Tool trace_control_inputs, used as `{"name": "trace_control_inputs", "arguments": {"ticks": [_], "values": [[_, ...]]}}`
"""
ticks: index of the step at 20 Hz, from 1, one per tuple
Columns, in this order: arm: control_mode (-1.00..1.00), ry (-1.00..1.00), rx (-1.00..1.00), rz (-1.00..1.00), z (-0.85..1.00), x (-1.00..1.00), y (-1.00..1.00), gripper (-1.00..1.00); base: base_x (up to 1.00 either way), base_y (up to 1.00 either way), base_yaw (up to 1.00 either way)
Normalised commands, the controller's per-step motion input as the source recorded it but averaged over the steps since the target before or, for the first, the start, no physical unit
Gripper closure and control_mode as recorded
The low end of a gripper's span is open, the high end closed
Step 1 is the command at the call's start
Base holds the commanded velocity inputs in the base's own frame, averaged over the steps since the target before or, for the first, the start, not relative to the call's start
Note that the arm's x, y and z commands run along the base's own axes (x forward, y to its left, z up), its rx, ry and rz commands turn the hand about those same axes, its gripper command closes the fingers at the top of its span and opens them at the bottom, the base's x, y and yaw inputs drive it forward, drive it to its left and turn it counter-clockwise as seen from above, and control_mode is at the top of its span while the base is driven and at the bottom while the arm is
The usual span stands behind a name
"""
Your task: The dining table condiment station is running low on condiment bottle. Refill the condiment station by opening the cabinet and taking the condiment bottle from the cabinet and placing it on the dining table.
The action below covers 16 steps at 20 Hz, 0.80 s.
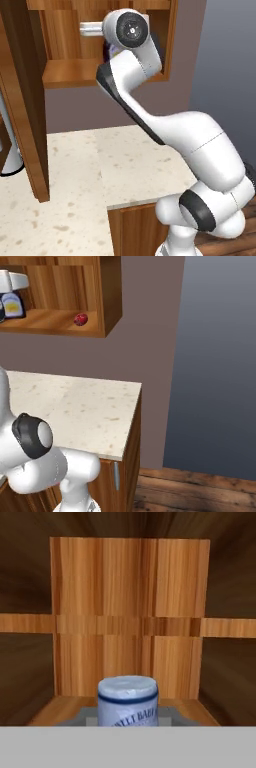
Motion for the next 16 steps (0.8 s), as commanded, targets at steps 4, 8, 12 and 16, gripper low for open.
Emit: {"name": "trace_control_inputs", "arguments": {"ticks": [4,8,12,16], "values": [[-1.00,0.00,0.00,0.14,-0.13,-1.00,-0.70,1.00,0.00,0.00,0.00],[-1.00,0.00,0.00,0.16,0.00,-1.00,-0.94,1.00,0.00,0.00,0.00],[-1.00,0.00,0.00,0.19,-0.05,-0.95,-1.00,1.00,0.00,0.00,0.00],[-1.00,0.00,0.00,0.20,-0.27,-0.80,-1.00,1.00,0.00,0.00,0.00]]}}
